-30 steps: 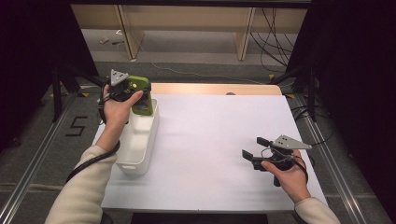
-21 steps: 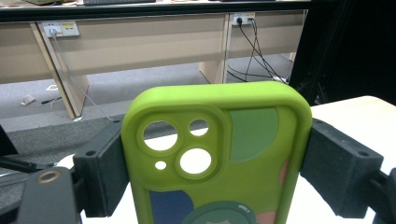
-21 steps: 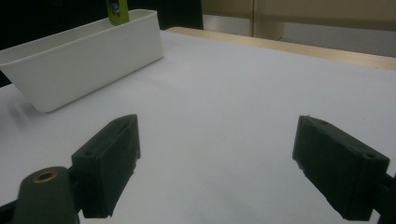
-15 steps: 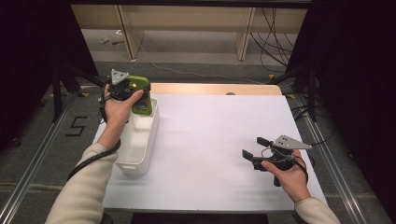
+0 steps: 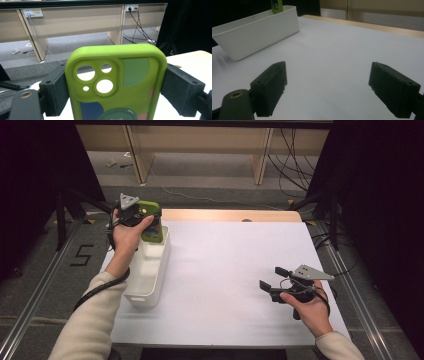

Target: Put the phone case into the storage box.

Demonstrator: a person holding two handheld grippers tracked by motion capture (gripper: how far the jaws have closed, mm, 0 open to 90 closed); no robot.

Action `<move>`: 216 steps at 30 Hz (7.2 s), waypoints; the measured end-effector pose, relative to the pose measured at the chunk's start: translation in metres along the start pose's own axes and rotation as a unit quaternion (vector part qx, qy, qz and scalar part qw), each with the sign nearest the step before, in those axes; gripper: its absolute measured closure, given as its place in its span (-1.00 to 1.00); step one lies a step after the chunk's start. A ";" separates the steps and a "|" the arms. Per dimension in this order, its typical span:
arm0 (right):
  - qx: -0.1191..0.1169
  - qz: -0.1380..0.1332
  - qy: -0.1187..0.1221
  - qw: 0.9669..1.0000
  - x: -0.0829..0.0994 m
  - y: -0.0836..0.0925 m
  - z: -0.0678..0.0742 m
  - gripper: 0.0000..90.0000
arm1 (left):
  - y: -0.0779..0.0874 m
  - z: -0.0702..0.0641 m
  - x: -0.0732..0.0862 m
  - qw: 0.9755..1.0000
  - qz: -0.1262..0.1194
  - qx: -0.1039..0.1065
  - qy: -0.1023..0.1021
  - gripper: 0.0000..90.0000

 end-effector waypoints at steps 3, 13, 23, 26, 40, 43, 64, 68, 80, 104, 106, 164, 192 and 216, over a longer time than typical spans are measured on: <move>0.000 -0.001 0.000 1.000 0.000 0.000 0.000 -0.65 | -0.001 0.000 0.000 1.000 0.000 0.000 0.001 -0.64; 0.000 0.000 0.000 1.000 0.000 0.000 0.000 -0.65 | -0.004 0.002 0.000 1.000 0.003 -0.003 0.001 -0.64; -0.001 0.000 0.000 1.000 0.000 0.000 0.000 -0.65 | -0.008 0.005 0.000 1.000 0.008 -0.005 0.003 -0.64; -0.001 0.002 0.001 1.000 0.000 0.000 0.000 -0.65 | -0.009 0.005 0.000 1.000 0.009 -0.006 0.004 -0.64; -0.001 0.000 0.000 1.000 0.000 0.000 0.000 -0.65 | -0.014 0.006 0.000 1.000 0.013 -0.006 0.005 -0.64; -0.001 0.000 0.000 1.000 0.000 0.000 0.000 -0.65 | -0.015 0.006 0.000 1.000 0.014 -0.007 0.006 -0.64; -0.001 0.000 0.001 1.000 0.000 0.000 0.000 -0.65 | -0.024 0.006 0.003 1.000 0.023 -0.007 0.006 -0.64; -0.001 0.000 0.000 1.000 0.000 0.000 0.000 -0.65 | -0.025 0.007 0.004 1.000 0.025 -0.007 0.007 -0.64; -0.002 0.000 0.000 1.000 0.000 0.000 0.000 -0.65 | -0.029 0.009 0.007 0.999 0.031 -0.008 0.007 -0.64; -0.001 0.000 0.000 1.000 0.000 0.000 0.000 -0.65 | -0.036 0.007 0.013 0.999 0.046 -0.008 0.005 -0.64; -0.001 0.000 0.000 1.000 0.000 0.000 0.000 -0.65 | -0.037 0.007 0.014 0.999 0.046 -0.009 0.006 -0.64; -0.002 0.003 0.001 1.000 0.001 0.000 0.000 -0.65 | -0.046 0.005 0.030 0.998 0.069 -0.006 0.008 -0.65; -0.003 0.001 -0.003 1.000 0.000 0.000 0.000 -0.65 | -0.054 0.005 0.043 0.996 0.090 -0.007 0.013 -0.66; -0.004 0.000 -0.003 1.000 0.000 0.000 -0.001 -0.65 | -0.058 0.004 0.048 0.995 0.097 -0.004 0.017 -0.66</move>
Point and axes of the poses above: each handheld gripper's, and its own axes: y roughly backward along the jaws, x roughly out of its underside, z roughly to its left, the point moved 5 cm from there along -y, roughly forward along the jaws, and after that the axes turned 8 degrees about -y, right-handed, at the moved point
